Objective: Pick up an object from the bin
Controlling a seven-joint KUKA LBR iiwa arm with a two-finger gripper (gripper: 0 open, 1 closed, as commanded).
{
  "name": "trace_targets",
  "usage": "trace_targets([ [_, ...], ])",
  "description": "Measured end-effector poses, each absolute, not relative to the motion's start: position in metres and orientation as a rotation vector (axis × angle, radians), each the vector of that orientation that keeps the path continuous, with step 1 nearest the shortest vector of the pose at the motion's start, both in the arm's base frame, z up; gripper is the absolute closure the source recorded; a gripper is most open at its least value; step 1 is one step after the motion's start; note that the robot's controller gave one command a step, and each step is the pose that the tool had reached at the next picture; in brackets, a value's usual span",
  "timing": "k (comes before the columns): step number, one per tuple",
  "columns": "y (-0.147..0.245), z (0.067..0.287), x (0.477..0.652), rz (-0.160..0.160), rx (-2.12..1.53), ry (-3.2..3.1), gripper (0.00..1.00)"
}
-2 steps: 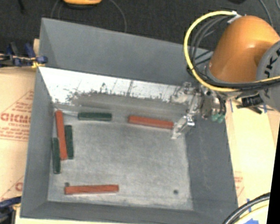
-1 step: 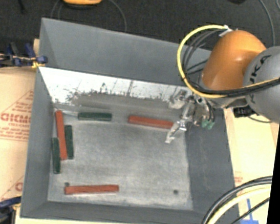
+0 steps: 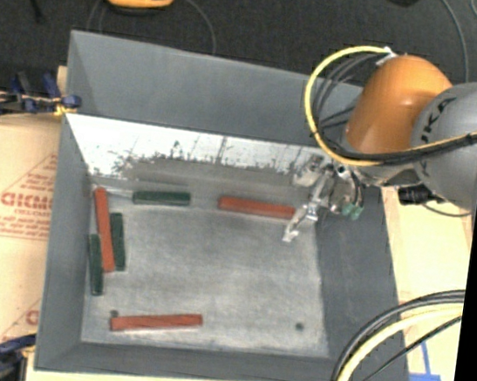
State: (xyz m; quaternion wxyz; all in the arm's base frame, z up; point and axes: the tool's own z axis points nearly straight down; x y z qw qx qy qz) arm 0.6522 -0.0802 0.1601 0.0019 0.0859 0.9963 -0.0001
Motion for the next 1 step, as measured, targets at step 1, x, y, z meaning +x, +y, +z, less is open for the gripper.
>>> trace_targets([
  [1,-0.0697,0.1423,0.6525,0.002,0.292,3.123,0.00],
])
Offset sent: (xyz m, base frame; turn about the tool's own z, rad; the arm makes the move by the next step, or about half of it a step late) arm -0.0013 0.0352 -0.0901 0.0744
